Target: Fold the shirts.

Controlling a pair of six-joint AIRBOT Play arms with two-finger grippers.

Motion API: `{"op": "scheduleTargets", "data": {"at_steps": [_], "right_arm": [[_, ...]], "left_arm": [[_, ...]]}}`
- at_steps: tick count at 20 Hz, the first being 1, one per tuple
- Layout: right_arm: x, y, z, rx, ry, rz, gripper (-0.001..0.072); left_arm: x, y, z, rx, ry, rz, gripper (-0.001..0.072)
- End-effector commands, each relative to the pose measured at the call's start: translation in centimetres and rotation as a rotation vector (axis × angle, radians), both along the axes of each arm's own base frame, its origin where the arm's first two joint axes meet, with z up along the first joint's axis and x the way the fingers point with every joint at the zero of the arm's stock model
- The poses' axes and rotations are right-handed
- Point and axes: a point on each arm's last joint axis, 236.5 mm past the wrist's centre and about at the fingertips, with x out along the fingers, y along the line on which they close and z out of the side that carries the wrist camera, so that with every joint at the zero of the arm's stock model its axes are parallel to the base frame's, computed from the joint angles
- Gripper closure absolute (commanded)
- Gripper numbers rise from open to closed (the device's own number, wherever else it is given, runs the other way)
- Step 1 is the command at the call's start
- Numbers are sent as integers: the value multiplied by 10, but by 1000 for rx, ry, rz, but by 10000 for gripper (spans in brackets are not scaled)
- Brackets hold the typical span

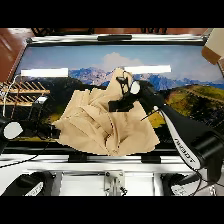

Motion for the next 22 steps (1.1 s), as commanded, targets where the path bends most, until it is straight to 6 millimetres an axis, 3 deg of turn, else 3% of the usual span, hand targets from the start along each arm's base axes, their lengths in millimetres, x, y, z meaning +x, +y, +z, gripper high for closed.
{"op": "scheduleTargets", "data": {"at_steps": [1,6,9,12,14,19,22], "right_arm": [[-18,19,-23,-10,48,59,131],[-21,34,-22,19,43,61,132],[-22,17,-16,-22,48,95,132],[10,1,26,-9,-55,63,132],[12,5,40,18,-73,75,132],[-28,39,-11,-38,13,213,132],[-32,52,-38,-51,35,195,153]], "left_arm": [[4,-1,1,-9,-15,14,655],[17,-11,8,-70,-67,58,655],[15,-14,8,-81,-59,58,655],[18,-14,8,-82,-70,59,655],[21,-15,9,-88,-84,61,655],[23,-15,10,-90,-93,61,655],[27,-16,11,-96,-107,63,655]]}}
